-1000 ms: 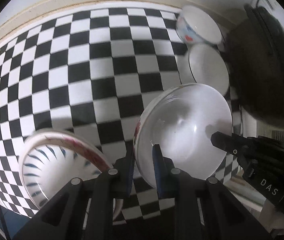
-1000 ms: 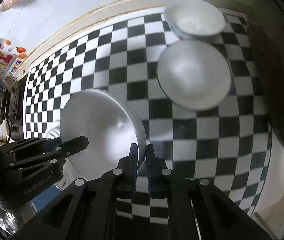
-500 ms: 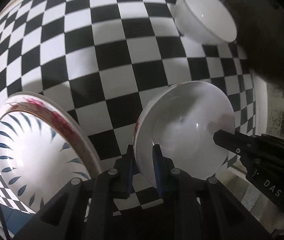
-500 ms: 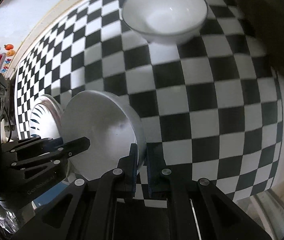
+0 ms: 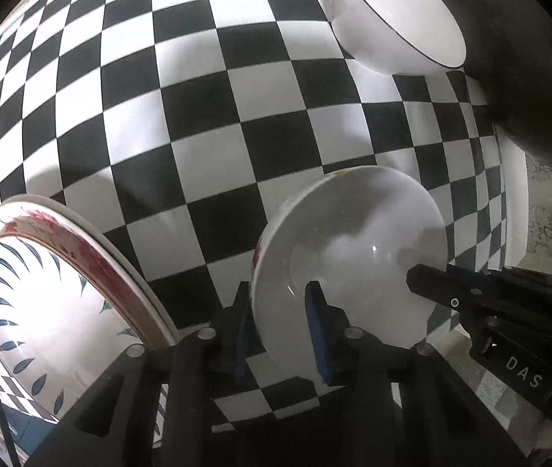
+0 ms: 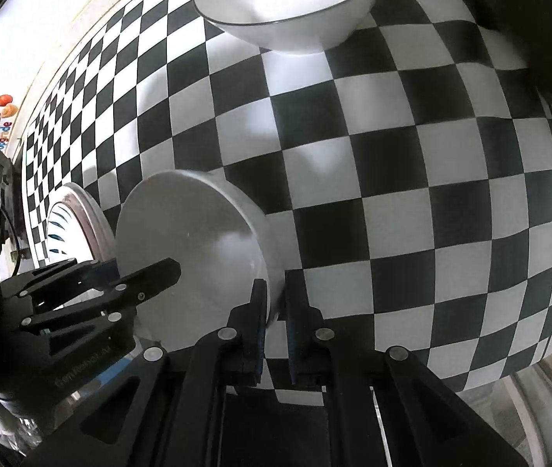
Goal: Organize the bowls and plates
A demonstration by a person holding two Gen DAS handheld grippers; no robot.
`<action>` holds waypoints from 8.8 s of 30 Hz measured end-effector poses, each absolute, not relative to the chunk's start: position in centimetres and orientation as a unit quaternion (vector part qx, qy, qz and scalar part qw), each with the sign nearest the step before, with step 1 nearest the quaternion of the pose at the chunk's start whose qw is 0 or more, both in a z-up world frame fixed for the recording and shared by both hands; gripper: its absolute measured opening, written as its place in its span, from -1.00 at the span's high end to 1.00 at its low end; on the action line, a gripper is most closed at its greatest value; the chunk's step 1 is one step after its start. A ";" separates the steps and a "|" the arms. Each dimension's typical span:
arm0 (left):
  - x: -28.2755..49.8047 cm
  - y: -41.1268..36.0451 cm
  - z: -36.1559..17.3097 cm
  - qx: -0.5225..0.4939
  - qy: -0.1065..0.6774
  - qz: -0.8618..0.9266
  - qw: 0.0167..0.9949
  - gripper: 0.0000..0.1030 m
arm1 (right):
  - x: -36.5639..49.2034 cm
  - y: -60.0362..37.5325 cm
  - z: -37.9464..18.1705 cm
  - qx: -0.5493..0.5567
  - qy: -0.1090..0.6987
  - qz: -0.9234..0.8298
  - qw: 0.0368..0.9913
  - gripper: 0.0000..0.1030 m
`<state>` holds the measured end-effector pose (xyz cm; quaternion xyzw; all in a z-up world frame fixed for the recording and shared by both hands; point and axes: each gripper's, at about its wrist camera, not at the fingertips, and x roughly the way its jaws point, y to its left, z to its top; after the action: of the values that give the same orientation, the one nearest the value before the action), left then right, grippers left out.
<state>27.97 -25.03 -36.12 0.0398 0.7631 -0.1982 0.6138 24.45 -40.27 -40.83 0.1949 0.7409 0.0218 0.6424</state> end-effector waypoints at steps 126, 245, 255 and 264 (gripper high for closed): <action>28.3 -22.9 -31.6 0.052 0.762 -0.218 0.607 0.78 | 25.7 -41.1 -35.8 0.122 0.728 0.014 0.675 0.87; 48.6 -28.2 -29.7 -0.060 0.700 -0.198 0.684 0.66 | 49.2 -51.3 -32.7 0.087 0.738 0.006 0.669 0.90; 42.7 -24.4 -24.3 -0.040 0.669 -0.220 0.708 0.66 | 42.6 -50.0 -27.9 0.096 0.706 0.021 0.702 0.89; 36.9 -22.5 -22.3 -0.034 0.658 -0.237 0.714 0.66 | 33.7 -47.4 -24.3 0.110 0.686 0.027 0.719 0.88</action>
<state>36.88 -22.50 -22.27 -0.0337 0.6577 -0.2371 0.7142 33.70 -47.38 -24.30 0.1097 0.6860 0.0267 0.7188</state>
